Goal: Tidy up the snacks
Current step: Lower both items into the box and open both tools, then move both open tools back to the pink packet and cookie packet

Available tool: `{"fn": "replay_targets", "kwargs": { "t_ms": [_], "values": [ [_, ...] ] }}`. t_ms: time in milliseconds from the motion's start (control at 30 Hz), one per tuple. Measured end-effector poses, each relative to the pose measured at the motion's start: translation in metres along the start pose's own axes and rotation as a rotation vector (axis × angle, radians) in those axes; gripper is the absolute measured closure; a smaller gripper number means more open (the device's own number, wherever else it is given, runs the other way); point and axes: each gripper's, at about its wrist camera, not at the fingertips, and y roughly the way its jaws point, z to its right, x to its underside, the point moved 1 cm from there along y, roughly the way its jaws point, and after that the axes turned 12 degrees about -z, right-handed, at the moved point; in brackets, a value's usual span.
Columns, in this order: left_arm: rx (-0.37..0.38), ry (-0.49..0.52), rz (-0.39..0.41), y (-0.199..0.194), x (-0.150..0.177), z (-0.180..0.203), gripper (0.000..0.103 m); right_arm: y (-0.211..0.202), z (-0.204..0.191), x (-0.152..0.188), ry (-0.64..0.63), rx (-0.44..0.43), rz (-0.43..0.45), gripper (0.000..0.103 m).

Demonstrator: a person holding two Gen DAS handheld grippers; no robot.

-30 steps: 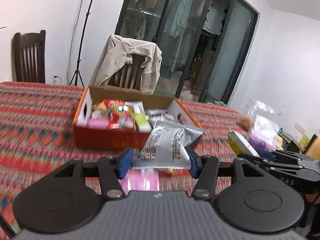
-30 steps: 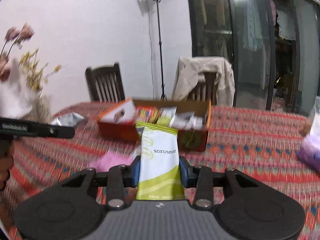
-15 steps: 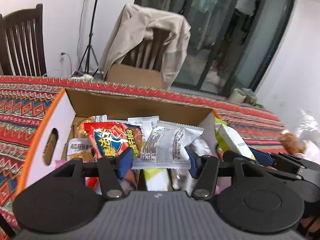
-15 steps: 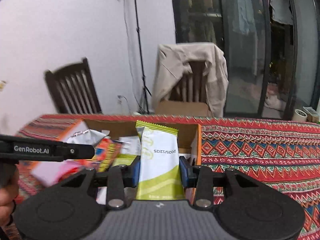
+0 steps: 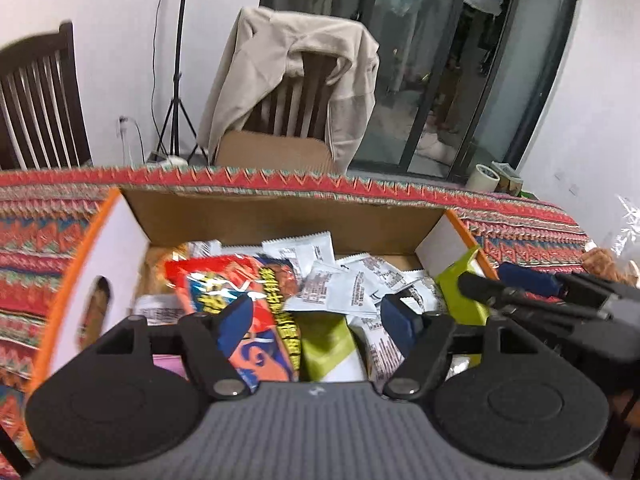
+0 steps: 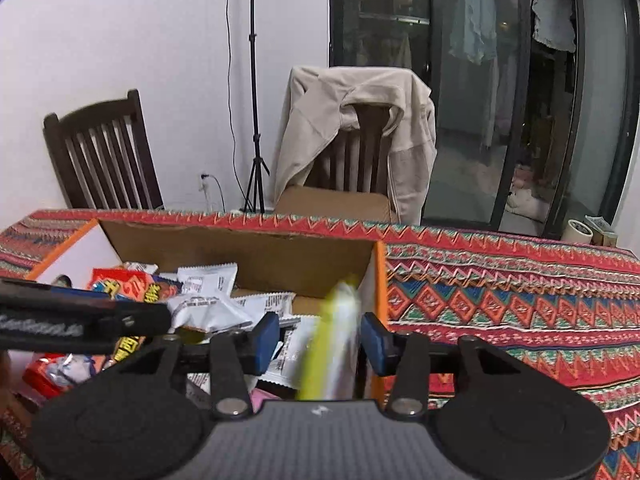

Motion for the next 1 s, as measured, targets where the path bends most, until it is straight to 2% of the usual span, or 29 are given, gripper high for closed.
{"fn": "replay_targets", "kwargs": {
  "t_ms": [233, 367, 433, 600, 733, 1000],
  "values": [
    [-0.012, 0.025, 0.047, -0.063, 0.008, -0.002, 0.031, -0.057, 0.005, -0.006, -0.02, -0.009, 0.052, 0.058],
    [-0.004, 0.058, 0.081, -0.11, 0.026, -0.002, 0.029, -0.097, -0.003, -0.002, -0.063, -0.019, 0.067, 0.046],
    [0.0, 0.087, 0.109, -0.135, 0.043, -0.001, 0.026, -0.12, -0.007, 0.005, -0.087, -0.03, 0.078, 0.046],
    [0.002, 0.155, 0.196, -0.204, 0.109, -0.004, 0.019, -0.189, -0.017, 0.037, -0.147, -0.048, 0.128, 0.042],
    [-0.023, 0.192, 0.256, -0.246, 0.168, -0.006, 0.016, -0.24, -0.021, 0.082, -0.177, -0.059, 0.164, 0.036],
    [-0.058, 0.146, 0.313, -0.294, 0.272, -0.011, 0.011, -0.307, -0.039, 0.177, -0.215, -0.084, 0.185, 0.03]
  ]
}}
